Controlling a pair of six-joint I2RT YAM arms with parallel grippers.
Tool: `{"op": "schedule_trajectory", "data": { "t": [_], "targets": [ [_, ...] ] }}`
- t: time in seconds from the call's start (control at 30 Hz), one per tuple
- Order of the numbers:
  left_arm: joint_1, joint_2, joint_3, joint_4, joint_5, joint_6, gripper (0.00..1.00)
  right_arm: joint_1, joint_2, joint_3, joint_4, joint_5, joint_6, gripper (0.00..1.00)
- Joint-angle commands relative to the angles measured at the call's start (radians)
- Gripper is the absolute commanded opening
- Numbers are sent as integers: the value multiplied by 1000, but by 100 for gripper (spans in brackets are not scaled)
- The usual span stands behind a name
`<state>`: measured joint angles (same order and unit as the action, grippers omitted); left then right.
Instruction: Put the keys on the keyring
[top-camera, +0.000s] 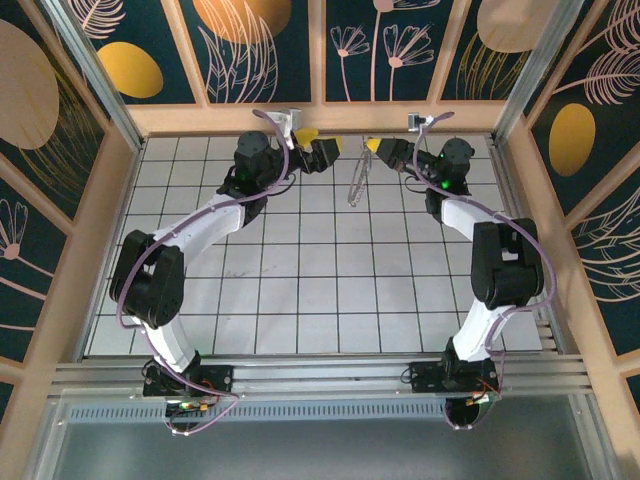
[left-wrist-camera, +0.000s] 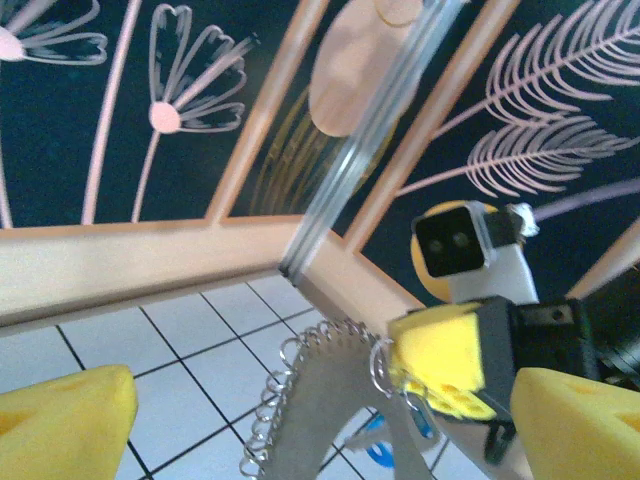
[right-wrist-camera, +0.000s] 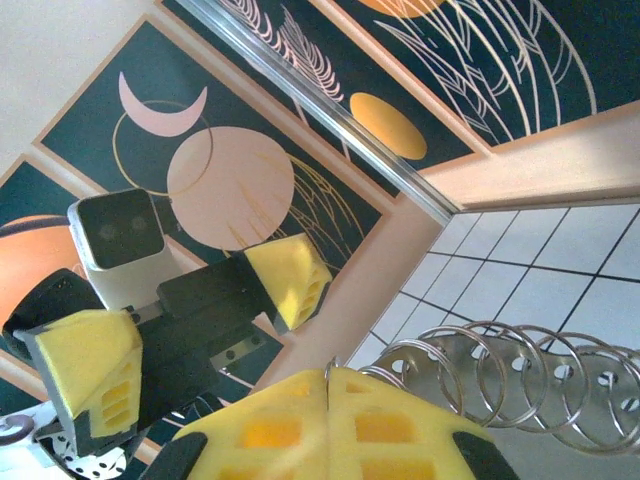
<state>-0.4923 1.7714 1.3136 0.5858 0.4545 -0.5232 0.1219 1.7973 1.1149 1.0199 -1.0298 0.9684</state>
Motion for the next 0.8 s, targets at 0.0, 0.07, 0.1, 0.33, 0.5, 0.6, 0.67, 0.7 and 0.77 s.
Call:
{"op": "schedule_trajectory", "data": {
  "t": [0.0, 0.07, 0.1, 0.33, 0.5, 0.6, 0.67, 0.7, 0.77],
  "targets": [
    [12, 20, 52, 3, 155, 20, 93, -8, 21, 72, 102, -73, 29, 0],
    [21, 30, 58, 5, 199, 16, 91, -8, 33, 85, 100, -91, 30, 0],
    [24, 33, 57, 7, 220, 14, 91, -8, 37, 90, 100, -101, 29, 0],
    [57, 38, 38, 57, 350, -12, 88, -8, 22, 101, 58, -192, -6, 0],
    [60, 46, 38, 56, 426, -9, 81, -8, -25, 92, -66, -246, -115, 0],
    [60, 75, 61, 62, 500, -39, 74, -4, -48, 91, -97, -282, -142, 0],
    [60, 95, 77, 65, 535, -67, 71, 0, -61, 93, -130, -298, -168, 0],
    [60, 106, 84, 68, 549, -81, 69, 3, -67, 96, -151, -304, -187, 0],
    [60, 122, 99, 63, 567, -95, 65, 11, -76, 102, -180, -311, -208, 0]
  ]
}}
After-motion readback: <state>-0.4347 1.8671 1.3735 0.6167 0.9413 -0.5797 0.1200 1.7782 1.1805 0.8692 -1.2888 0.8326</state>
